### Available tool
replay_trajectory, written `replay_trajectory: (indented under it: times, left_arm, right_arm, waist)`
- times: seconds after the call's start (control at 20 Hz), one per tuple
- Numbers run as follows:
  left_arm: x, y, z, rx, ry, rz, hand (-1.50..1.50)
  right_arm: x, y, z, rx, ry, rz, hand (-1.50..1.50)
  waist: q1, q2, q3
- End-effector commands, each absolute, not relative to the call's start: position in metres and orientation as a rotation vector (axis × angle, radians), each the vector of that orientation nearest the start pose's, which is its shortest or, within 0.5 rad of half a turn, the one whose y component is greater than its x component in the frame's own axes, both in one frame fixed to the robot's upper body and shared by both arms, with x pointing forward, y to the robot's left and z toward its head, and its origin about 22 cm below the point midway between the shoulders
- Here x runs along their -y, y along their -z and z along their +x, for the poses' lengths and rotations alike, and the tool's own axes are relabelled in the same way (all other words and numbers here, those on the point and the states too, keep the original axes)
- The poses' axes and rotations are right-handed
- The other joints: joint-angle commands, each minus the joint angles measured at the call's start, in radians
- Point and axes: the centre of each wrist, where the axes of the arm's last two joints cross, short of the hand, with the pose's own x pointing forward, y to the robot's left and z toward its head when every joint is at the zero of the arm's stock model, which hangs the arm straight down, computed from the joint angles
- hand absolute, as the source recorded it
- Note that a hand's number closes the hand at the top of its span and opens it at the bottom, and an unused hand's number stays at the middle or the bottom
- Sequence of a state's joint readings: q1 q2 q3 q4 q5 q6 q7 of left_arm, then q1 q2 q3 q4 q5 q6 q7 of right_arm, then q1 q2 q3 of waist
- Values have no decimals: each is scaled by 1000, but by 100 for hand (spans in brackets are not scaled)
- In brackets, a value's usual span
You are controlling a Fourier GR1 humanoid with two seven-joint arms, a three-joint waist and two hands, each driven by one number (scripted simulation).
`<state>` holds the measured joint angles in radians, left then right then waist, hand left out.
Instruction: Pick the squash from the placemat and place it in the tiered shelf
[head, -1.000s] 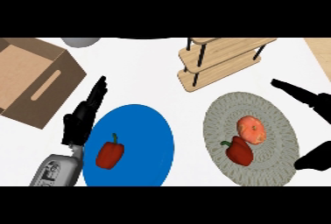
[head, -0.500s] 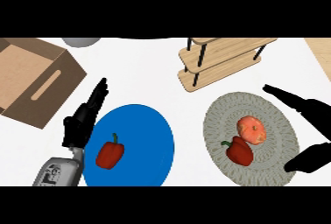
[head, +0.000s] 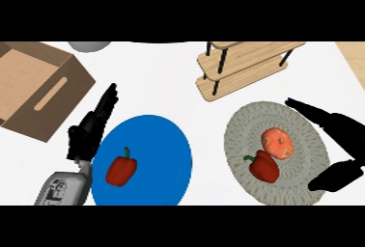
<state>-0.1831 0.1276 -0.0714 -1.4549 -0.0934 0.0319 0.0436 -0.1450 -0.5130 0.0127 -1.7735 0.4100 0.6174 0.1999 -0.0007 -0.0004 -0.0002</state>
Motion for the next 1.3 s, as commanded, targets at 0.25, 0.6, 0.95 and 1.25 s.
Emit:
replay_trajectory:
  times: [0.25, 0.6, 0.95, 1.25]
  left_arm:
    - [-213, -18, 284, 1581, 267, 121, 0]
    - [-211, -31, 281, 1572, 264, 106, 0]
    - [-226, -12, 284, 1577, 256, 116, 0]
    - [-217, -15, 262, 1583, 259, 94, 0]
  right_arm:
    - [296, -105, 279, 1237, -1217, -469, -150]
    - [288, -77, 279, 1223, -1211, -491, -150]
    - [303, -62, 285, 1184, -1224, -486, -150]
    - [283, -48, 284, 1203, -1210, -466, -150]
  waist:
    - [2, 0, 0]
    - [2, 0, 0]
    - [1, 1, 0]
    - [3, 0, 0]
